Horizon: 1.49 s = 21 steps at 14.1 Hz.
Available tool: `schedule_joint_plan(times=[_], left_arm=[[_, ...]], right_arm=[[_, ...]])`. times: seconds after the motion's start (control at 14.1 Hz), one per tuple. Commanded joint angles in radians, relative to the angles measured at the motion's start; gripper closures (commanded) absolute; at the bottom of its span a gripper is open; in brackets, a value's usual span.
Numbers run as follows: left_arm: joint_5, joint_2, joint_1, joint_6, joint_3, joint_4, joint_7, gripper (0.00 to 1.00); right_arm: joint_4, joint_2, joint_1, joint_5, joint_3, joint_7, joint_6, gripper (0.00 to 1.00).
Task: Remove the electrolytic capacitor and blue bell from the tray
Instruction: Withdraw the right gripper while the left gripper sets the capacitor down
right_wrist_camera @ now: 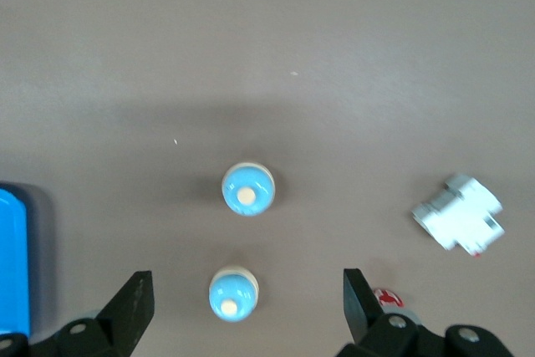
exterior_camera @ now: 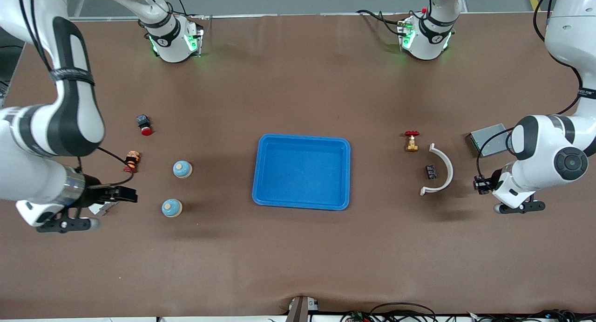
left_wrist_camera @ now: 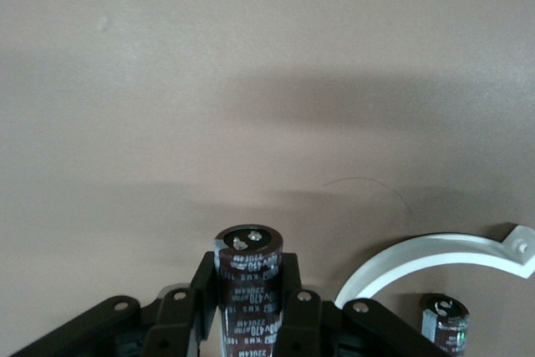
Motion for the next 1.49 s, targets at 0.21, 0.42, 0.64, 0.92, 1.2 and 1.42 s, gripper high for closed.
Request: schedule_joint_plan(times=[0.21, 0.42, 0.64, 0.92, 1.2, 1.42], left_arm=[[0.069, 0.044, 0.001, 0.029, -0.003, -0.004, -0.059, 1.00], [0.069, 0.046, 0.003, 0.029, -0.005, -0.018, -0.063, 1.00], [0.069, 0.057, 0.003, 0.029, -0.005, -0.018, -0.063, 1.00], [0.069, 0.066, 0.003, 0.031, -0.005, -0.018, -0.063, 1.00], [0.069, 0.076, 0.003, 0.029, -0.005, -0.018, -0.063, 1.00], [0.069, 0.078, 0.003, 0.031, -0.005, -0.018, -0.063, 1.00]], right_arm=[[0.001, -0.104, -0.033, -0.021, -0.017, 0.023, -0.044, 0.00], [-0.004, -0.135, -0.049, -0.021, -0.024, 0.023, -0.092, 0.00], [-0.011, -0.168, -0.047, -0.016, -0.024, 0.026, -0.124, 0.00], [-0.068, -0.257, -0.047, -0.015, -0.022, 0.018, -0.121, 0.00], [-0.185, -0.360, -0.039, -0.015, -0.020, 0.015, -0.107, 0.00], [-0.231, -0.412, -0.026, -0.013, -0.020, 0.015, -0.101, 0.00]])
